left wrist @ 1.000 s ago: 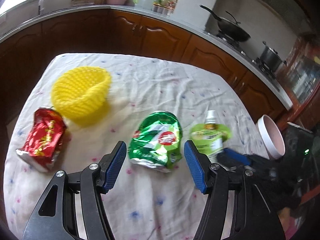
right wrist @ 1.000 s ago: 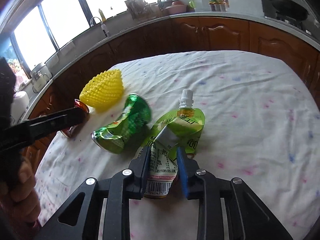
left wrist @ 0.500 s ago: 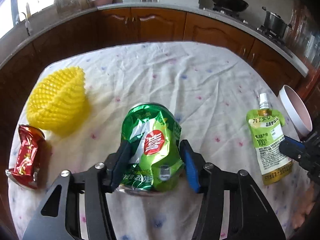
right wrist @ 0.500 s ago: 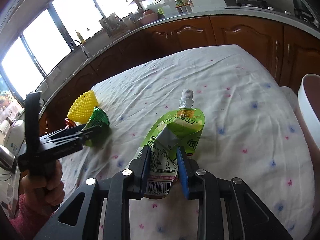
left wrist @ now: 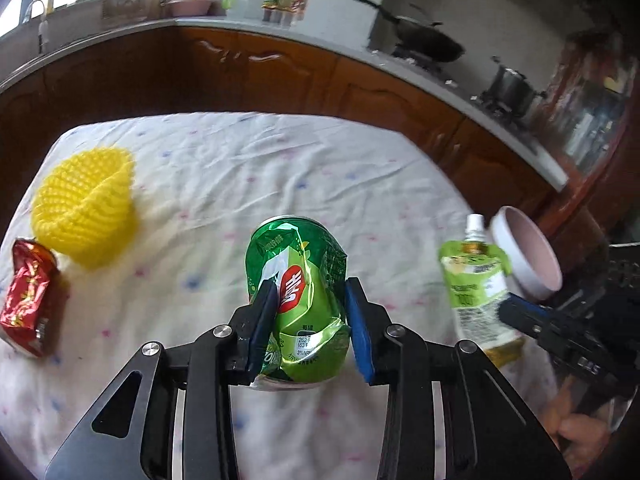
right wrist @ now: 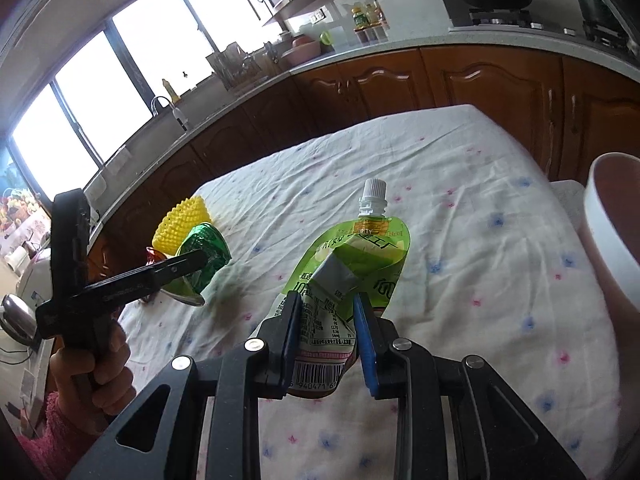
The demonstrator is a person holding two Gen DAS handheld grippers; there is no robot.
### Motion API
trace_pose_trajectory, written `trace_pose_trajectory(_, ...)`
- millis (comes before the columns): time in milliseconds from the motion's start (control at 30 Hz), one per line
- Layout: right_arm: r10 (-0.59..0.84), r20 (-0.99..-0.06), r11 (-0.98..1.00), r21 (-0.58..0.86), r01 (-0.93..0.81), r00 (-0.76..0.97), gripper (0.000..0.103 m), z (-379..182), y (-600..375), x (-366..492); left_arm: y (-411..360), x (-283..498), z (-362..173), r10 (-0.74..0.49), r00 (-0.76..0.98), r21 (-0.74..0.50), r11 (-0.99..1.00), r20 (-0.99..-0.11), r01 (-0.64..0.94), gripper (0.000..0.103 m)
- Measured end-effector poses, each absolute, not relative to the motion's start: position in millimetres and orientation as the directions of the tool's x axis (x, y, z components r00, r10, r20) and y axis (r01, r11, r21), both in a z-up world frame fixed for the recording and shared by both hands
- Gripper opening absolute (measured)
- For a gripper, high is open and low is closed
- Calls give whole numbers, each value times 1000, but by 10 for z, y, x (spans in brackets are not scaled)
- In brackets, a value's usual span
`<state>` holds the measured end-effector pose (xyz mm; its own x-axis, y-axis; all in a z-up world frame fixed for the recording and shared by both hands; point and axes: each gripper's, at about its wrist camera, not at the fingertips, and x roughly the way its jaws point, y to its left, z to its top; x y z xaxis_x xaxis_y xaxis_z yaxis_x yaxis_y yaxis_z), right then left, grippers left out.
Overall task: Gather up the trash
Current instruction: 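Carry the green can and juice pouch over the pink bin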
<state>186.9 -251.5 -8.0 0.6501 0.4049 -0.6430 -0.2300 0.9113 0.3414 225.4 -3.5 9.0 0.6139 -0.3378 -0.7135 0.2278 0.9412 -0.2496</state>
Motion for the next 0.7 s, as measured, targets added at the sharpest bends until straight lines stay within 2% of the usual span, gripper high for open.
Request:
trace_pose_trajectory(367, 340, -621, 930, 332, -156, 706, 27, 72, -3053, 1614, -766, 2049, 200, -486, 554, -342, 873, -676, 349, 33)
trace_pose_trajectory(700, 252, -603, 943, 328, -53, 757, 27, 176, -3658, 1341, -1427, 1961, 300, -555, 499, -351, 823, -665, 447, 33)
